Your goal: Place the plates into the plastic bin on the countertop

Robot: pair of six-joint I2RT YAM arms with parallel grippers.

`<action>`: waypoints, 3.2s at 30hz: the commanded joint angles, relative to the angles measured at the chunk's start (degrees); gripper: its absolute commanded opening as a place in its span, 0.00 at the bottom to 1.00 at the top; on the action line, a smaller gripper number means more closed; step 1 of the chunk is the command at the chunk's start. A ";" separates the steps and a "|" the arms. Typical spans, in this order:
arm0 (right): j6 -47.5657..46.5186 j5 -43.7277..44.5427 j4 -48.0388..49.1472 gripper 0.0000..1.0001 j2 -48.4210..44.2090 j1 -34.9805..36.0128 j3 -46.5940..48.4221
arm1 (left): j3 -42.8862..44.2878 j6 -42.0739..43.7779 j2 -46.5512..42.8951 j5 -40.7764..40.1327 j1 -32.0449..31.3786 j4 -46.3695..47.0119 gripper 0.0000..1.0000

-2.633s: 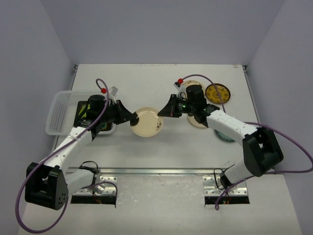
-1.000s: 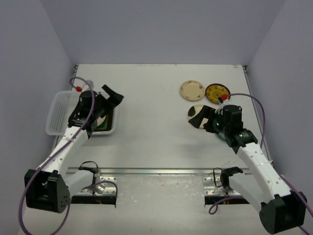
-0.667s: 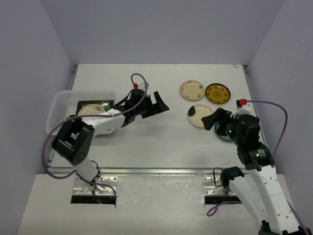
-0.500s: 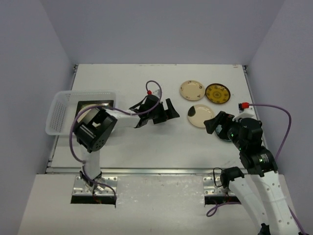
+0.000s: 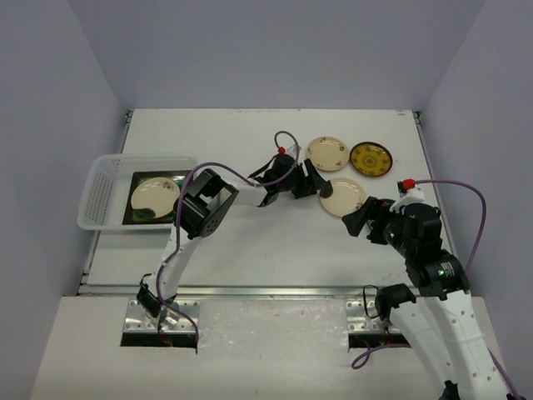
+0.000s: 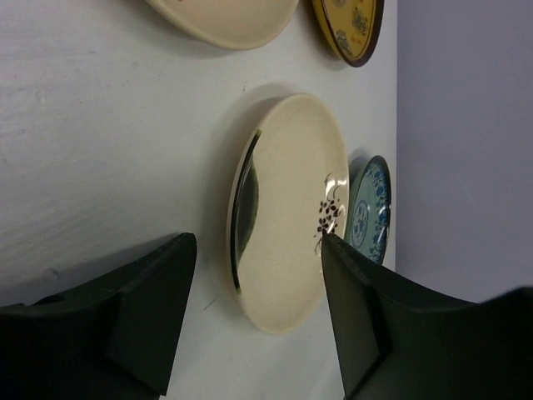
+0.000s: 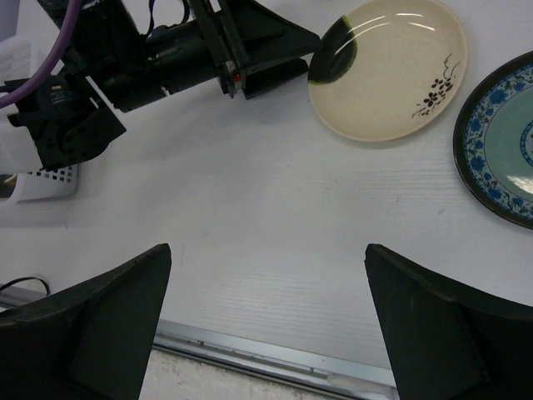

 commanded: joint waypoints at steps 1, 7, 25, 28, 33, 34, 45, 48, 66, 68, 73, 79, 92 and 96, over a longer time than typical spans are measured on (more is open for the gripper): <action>-0.81 -0.92 2.76 0.99 -0.31 -0.34 -0.37 | 2.20 2.59 4.63 -0.41 -0.20 -8.74 0.58; -1.23 -1.17 2.76 0.99 -0.35 -0.28 -0.45 | 5.64 8.45 5.74 1.99 -0.28 -13.67 0.39; -1.58 -1.26 3.72 0.99 -0.44 -0.34 -0.99 | -12.43 13.66 -23.42 -12.00 0.92 -17.83 0.00; -1.02 -2.14 5.49 0.99 0.55 -0.34 -2.38 | -18.54 14.26 -37.95 -18.98 3.70 -21.80 0.00; 0.71 -5.30 10.15 0.99 3.89 -0.34 -5.19 | -30.32 8.34 -60.52 -26.09 20.07 -31.07 0.00; 1.14 -6.24 11.16 0.99 4.25 -0.34 -5.48 | -33.83 6.61 -65.19 -25.96 27.31 -31.73 0.00; 2.39 -9.11 17.06 0.99 9.13 -0.34 -8.42 | -45.65 4.40 -76.81 -19.73 64.20 -37.51 0.00; 2.68 -9.71 18.49 0.99 9.67 -0.34 -9.49 | -46.84 4.52 -74.74 -19.27 65.59 -36.98 0.00; 6.14 -10.09 28.86 0.99 26.48 -0.34 -8.94 | -49.93 7.49 -81.07 -8.72 66.82 -37.43 1.00; 6.98 -9.35 29.65 0.99 30.99 -0.34 -6.03 | -49.12 9.24 -82.80 -5.93 66.69 -38.75 1.00; 15.30 4.04 35.10 0.99 45.89 -0.34 -0.12 | -46.98 17.68 -88.25 4.97 66.55 -41.72 1.00; 27.31 16.04 51.67 0.99 60.91 -0.49 2.13 | -48.56 22.19 -93.39 8.90 56.68 -36.85 1.00; 45.26 20.91 63.67 0.86 84.04 -4.26 12.70 | -50.60 25.00 -93.72 14.07 54.16 -36.35 1.00; 51.72 18.26 63.58 0.68 89.68 -5.72 13.65 | -51.04 24.74 -94.12 14.66 53.87 -35.89 1.00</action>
